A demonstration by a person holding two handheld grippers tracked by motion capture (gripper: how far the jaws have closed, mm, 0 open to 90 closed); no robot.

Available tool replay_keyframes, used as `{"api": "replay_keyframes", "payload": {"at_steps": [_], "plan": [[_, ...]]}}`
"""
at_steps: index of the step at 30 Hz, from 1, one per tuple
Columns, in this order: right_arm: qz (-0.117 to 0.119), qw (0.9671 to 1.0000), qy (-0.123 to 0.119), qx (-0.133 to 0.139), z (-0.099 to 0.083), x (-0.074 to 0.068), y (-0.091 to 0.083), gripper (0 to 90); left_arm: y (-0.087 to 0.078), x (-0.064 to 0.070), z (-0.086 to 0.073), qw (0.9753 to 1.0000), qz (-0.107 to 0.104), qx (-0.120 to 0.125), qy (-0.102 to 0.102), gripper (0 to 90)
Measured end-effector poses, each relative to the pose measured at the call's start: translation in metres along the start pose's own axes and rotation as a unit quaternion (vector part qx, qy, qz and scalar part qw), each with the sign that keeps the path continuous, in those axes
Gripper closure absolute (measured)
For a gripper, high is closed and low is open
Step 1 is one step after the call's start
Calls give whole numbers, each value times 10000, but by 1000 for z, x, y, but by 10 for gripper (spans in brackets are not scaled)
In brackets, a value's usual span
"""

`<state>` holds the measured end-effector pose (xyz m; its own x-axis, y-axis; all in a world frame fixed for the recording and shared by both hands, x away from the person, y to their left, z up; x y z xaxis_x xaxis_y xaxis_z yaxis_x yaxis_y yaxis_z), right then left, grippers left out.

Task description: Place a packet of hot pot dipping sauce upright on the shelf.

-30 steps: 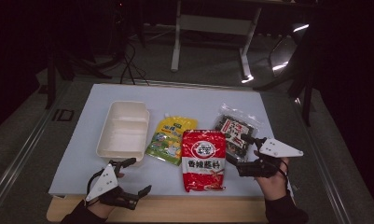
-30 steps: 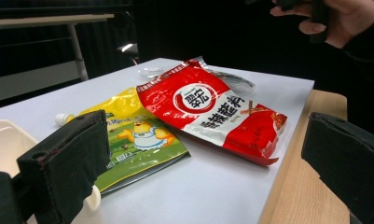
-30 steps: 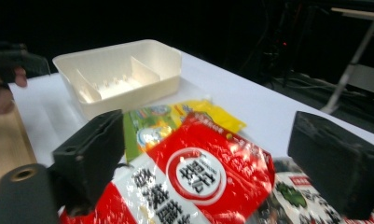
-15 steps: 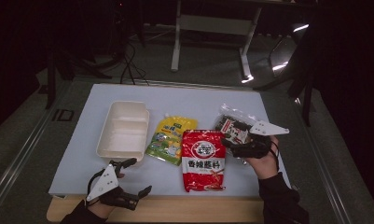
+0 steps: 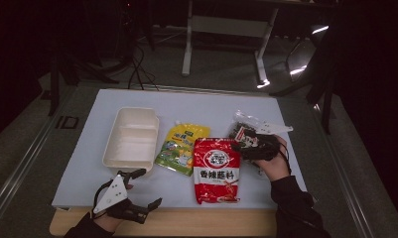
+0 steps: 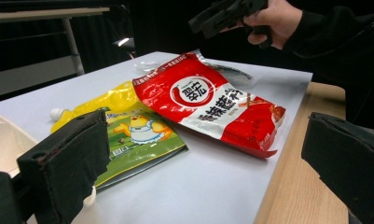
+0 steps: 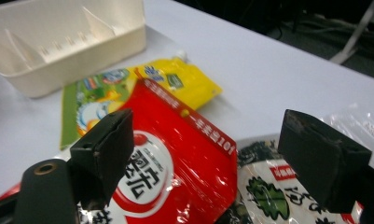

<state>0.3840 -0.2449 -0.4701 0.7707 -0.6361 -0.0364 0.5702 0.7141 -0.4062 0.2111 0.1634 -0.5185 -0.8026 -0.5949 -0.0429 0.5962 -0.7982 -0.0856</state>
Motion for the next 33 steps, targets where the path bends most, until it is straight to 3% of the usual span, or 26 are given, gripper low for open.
{"api": "replay_keyframes", "payload": {"at_steps": [15, 21, 26, 28, 29, 30, 31, 33], "plan": [[83, 9981, 300, -528, -16, 14, 22, 226, 1, -1, -2, 10000, -43, -59, 2, 17], [185, 9956, 378, -832, -22, 17, 32, 273, 1, -1, -3, 10000, -54, -81, -21, 17], [225, 9944, 262, -999, -25, 17, 37, 396, 2, -1, -3, 9999, -62, -97, -24, 17], [244, 9940, 230, -1039, -25, 17, 38, 396, 2, -1, -3, 9999, -62, -97, -24, 17], [298, 9941, 165, -1029, -24, 16, 38, 554, 2, -1, -3, 9999, -58, -102, -29, 17], [298, 9941, 165, -1029, -24, 16, 38, 554, 2, -1, -3, 9999, -58, -102, -29, 17], [273, 9947, 102, -989, -23, 15, 37, 666, 2, -1, -3, 9999, -58, -103, -28, 17], [310, 9945, 113, -996, -21, 16, 36, 741, 2, -1, -3, 9999, -57, -95, -30, 17]]}}
Point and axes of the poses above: each handheld gripper's, and its own axes: y roughly forward along the jaws, z roughly out of its top, x roughly to its right, the point moved 1 cm from there along y, roughly forward along the jaws, and after that the axes turned 6 degrees about x, right-handed, at the moved point
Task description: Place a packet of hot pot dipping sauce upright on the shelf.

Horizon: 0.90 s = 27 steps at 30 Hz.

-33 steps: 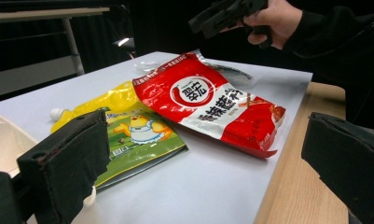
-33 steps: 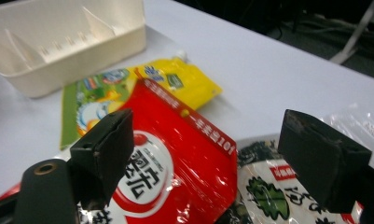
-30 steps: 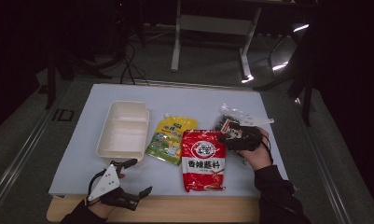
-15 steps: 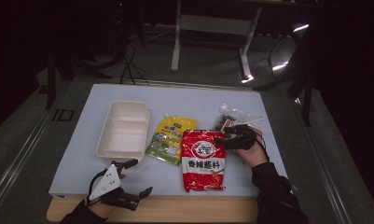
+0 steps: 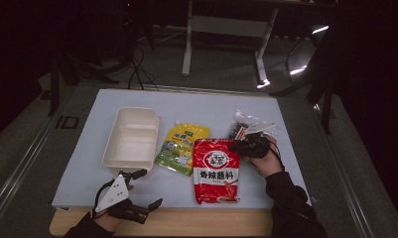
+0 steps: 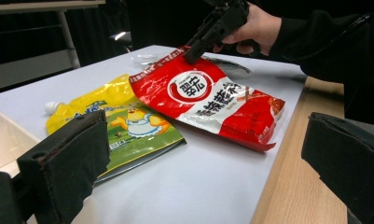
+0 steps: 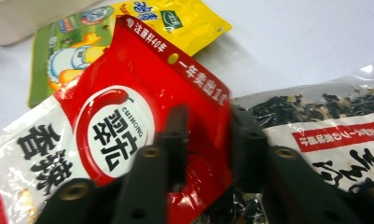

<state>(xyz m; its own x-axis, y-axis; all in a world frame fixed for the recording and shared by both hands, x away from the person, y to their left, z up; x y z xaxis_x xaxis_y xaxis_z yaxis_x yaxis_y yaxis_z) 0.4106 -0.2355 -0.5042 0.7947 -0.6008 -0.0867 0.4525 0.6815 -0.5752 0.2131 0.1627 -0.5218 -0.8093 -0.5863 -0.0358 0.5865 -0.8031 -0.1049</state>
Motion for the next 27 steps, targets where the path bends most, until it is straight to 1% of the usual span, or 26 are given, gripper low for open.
{"api": "replay_keyframes", "payload": {"at_steps": [1, 2, 3, 4, 8, 10, 11, 13, 14, 15, 16, 17, 18, 21, 22, 23, 24, 25, 27], "plan": [[35, 10000, 14, 28, 1, 0, -1, 780, 0, 0, 0, 10000, 5, -2, 4, 17], [35, 10000, 14, 28, 1, 0, -1, 780, 0, 0, 0, 10000, 5, -2, 4, 17], [91, 10000, -23, 12, 2, 1, -3, 823, 0, 0, 0, 10000, 0, -4, 6, 17], [57, 10000, -56, 24, 2, 0, -5, 844, 0, 0, 0, 10000, 1, -17, 13, 17], [120, 9999, -111, 27, 4, -2, -11, 879, 1, 0, -1, 10000, 1, -49, 7, 17], [130, 9998, -146, 27, 5, -3, -13, 883, 1, 0, -1, 10000, 9, -69, 6, 17], [139, 9996, -228, 12, 7, -6, -15, 888, 1, 0, -1, 10000, 31, -78, 10, 17], [139, 9996, -228, 12, 7, -6, -15, 888, 2, 0, -1, 10000, 40, -80, 5, 17], [134, 9996, -267, 19, 8, -8, -17, 889, 2, -1, -1, 9999, 70, -77, -14, 17], [174, 9993, -328, 58, 12, -11, -20, 891, 2, -1, -1, 9999, 108, -79, -17, 17], [164, 9991, -379, 69, 14, -13, -22, 891, 2, -2, 0, 9999, 121, -86, -21, 17], [201, 9987, -429, 179, 18, -16, -28, 892, 2, -2, 0, 9999, 137, -85, -61, 18], [201, 9987, -429, 179, 18, -16, -28, 892, 2, -2, 0, 9998, 158, -88, -87, 18], [244, 9979, -513, 320, 24, -23, -37, 893, 3, -2, 1, 9995, 156, -216, -150, 18], [263, 9972, -609, 359, 29, -29, -42, 893, 4, -2, 2, 9994, 164, -289, -138, 17], [297, 9966, -653, 397, 30, -32, -44, 894, 4, -1, 2, 9993, 137, -313, -137, 18], [297, 9966, -653, 397, 30, -32, -44, 894, 5, 0, 3, 9993, 120, -334, -115, 18], [315, 9958, -727, 452, 34, -38, -49, 894, 6, 1, 4, 9991, 153, -391, -92, 17], [335, 9954, -751, 487, 35, -40, -51, 894, 7, 4, 6, 9989, 128, -452, -66, 17]]}}
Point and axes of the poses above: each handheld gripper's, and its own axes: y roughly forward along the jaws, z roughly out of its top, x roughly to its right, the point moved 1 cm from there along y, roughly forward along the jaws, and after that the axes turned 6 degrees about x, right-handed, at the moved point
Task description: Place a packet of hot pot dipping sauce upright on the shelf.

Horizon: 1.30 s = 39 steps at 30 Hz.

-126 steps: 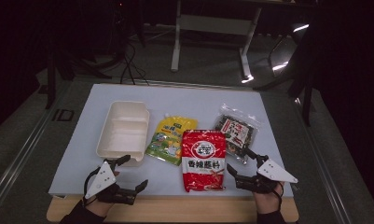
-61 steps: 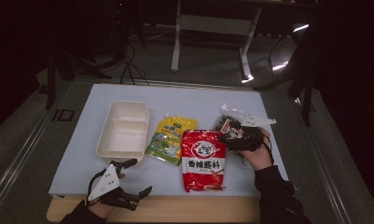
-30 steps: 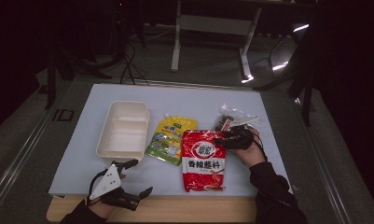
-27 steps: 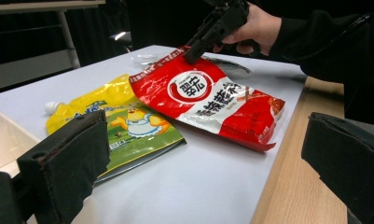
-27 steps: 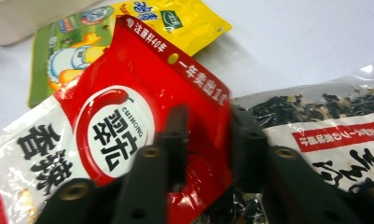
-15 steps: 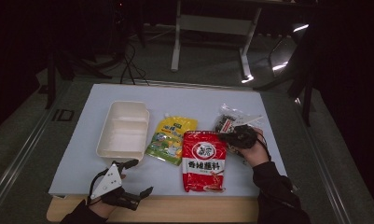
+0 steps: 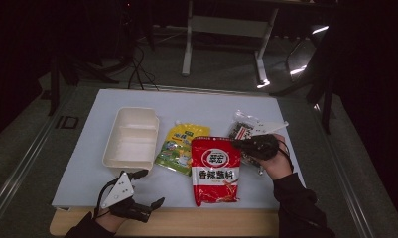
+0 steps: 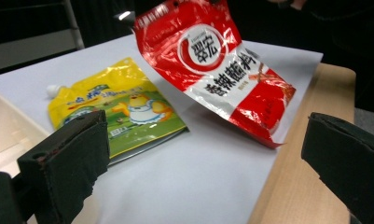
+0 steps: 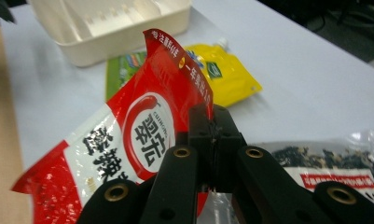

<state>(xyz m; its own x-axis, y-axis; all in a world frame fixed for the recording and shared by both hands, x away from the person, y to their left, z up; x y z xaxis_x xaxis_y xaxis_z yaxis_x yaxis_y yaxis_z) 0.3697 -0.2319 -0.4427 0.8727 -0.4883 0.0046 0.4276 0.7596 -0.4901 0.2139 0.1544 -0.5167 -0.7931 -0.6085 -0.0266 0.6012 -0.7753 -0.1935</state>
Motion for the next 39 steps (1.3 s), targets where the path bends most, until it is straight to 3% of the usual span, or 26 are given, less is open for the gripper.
{"api": "replay_keyframes", "payload": {"at_steps": [6, 15, 24, 39], "plan": [[79, 9997, -186, 143, 8, -14, -13, 894, 3, 2, 6, 9992, -214, -45, -326, 18], [200, 9983, -477, 252, 19, -33, -27, 894, 8, 8, 20, 9985, -338, -77, -420, 19], [336, 9959, -740, 387, 28, -52, -36, 895, 14, 11, 31, 9994, -281, -106, -161, 19], [661, 9913, -978, 577, 36, -76, -49, 895, 39, 5, 44, 9992, -297, -183, -190, 34]]}}
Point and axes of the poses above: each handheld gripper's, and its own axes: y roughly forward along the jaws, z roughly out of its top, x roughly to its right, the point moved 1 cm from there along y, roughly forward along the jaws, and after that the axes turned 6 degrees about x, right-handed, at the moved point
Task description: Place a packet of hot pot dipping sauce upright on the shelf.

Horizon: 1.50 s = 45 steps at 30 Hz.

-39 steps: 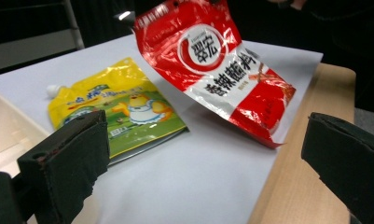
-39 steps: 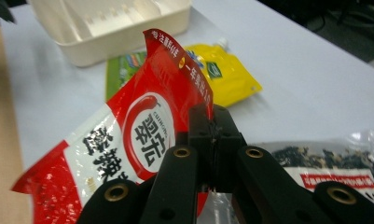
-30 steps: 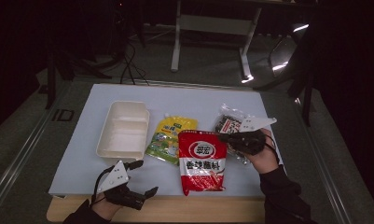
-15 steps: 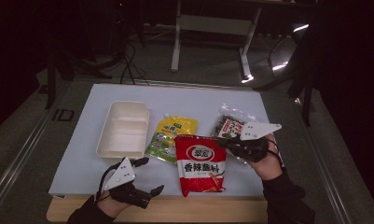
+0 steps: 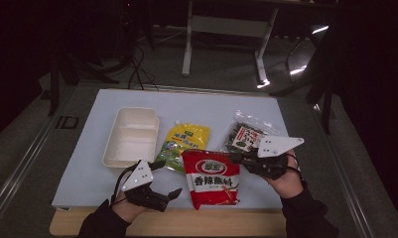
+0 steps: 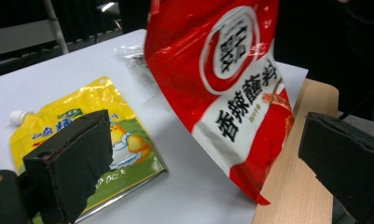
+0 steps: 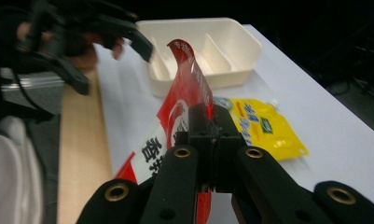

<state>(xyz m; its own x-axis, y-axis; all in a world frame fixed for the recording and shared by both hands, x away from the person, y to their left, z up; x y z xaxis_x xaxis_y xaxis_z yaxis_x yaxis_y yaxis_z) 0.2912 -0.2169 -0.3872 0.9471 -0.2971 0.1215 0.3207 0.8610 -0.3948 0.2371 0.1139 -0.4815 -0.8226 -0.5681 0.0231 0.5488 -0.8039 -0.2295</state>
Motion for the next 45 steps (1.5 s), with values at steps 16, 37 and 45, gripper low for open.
{"api": "replay_keyframes", "payload": {"at_steps": [16, 37, 45], "plan": [[409, 9983, -416, 60, 28, -27, 6, 896, 17, -6, 10, 9975, -680, -81, 184, 348], [466, 9984, -326, 54, 29, -24, 3, 893, 22, 5, 24, 9890, -1358, -376, 445, 900], [459, 9985, -162, 267, 31, -18, -4, 820, 16, 4, 44, 9866, -1498, -439, 479, 900]]}}
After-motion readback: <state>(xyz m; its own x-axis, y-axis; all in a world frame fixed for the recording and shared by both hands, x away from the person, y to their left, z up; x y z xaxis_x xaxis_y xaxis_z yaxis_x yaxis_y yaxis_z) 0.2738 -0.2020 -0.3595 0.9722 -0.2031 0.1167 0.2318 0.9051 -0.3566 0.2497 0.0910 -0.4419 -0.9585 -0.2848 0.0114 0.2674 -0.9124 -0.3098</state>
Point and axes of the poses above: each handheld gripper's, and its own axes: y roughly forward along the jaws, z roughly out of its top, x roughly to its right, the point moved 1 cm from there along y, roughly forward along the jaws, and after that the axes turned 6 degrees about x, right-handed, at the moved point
